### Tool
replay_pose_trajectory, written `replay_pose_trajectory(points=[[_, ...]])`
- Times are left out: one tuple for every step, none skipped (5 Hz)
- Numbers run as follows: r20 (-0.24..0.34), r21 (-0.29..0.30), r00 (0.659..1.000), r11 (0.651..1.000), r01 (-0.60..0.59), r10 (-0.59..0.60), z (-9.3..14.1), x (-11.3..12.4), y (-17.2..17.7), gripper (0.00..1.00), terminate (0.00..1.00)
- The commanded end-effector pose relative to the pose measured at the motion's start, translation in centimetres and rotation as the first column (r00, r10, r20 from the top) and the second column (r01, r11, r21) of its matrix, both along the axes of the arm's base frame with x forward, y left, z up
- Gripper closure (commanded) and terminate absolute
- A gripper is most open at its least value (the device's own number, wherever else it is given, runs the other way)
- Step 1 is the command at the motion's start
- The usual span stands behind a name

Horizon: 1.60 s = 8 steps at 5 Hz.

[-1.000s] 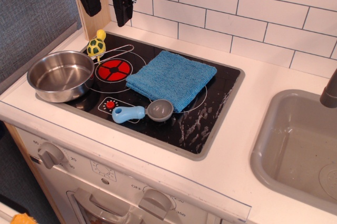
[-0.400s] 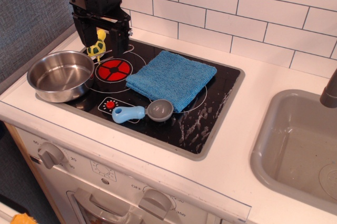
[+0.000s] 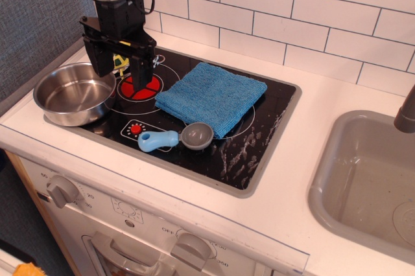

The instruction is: Put the pot on the blue cloth.

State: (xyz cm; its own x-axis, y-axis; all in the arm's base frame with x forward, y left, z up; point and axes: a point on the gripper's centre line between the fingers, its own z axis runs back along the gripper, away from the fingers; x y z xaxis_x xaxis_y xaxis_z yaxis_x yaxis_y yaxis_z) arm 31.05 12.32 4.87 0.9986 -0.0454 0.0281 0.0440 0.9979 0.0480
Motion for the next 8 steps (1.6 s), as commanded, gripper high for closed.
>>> replay_pose_trajectory(points=[[-0.033,0.016,0.999,0.999,0.03,-0.03,-1.3,0.5,0.4,0.0,0.0],[-0.063,0.053,0.998,0.998,0.03,-0.027,-2.2,0.5,1.1,0.0,0.0],[-0.069,0.08,0.997,0.997,0.024,-0.018,-2.6,0.6,1.1,1.0,0.0],[-0.07,0.079,0.997,0.996,0.034,-0.029,-2.6,0.8,0.6,1.0,0.0],[-0.072,0.089,0.997,0.996,0.03,-0.023,-2.7,0.5,0.6,1.0,0.0],[-0.058,0.099,0.998,0.995,0.004,0.002,-2.3,0.1,1.0,1.0,0.0],[-0.047,0.1,0.999,0.995,-0.006,0.01,-1.8,0.0,1.1,1.0,0.0],[-0.02,0.102,1.0,0.995,-0.019,0.021,-1.0,-0.1,1.2,1.0,0.0]])
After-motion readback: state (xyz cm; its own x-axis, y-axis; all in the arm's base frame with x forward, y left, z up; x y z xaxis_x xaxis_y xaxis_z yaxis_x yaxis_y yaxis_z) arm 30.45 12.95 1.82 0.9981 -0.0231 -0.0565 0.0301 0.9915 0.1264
